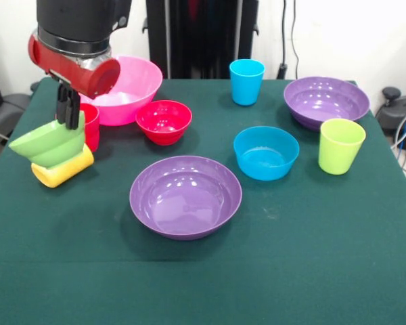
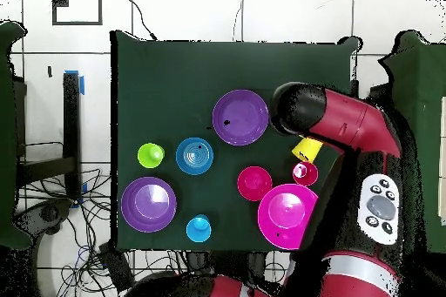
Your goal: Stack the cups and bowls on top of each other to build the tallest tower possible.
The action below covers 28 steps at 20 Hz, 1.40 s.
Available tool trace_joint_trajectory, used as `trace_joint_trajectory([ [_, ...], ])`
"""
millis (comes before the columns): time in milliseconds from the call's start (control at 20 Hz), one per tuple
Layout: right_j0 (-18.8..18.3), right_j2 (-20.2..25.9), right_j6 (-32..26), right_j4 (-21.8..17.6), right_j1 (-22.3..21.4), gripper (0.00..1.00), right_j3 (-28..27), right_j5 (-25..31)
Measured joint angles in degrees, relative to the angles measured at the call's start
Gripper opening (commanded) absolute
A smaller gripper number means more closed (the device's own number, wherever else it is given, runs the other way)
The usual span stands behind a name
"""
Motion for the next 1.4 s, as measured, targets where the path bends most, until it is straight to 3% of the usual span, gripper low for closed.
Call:
trace_joint_trajectory([
  [850,2.3,-1.3,0.0,0.3,0.7,0.00,-2.0,0.9],
  [1400,7.2,-2.3,0.0,2.9,2.9,0.00,-9.6,10.4],
])
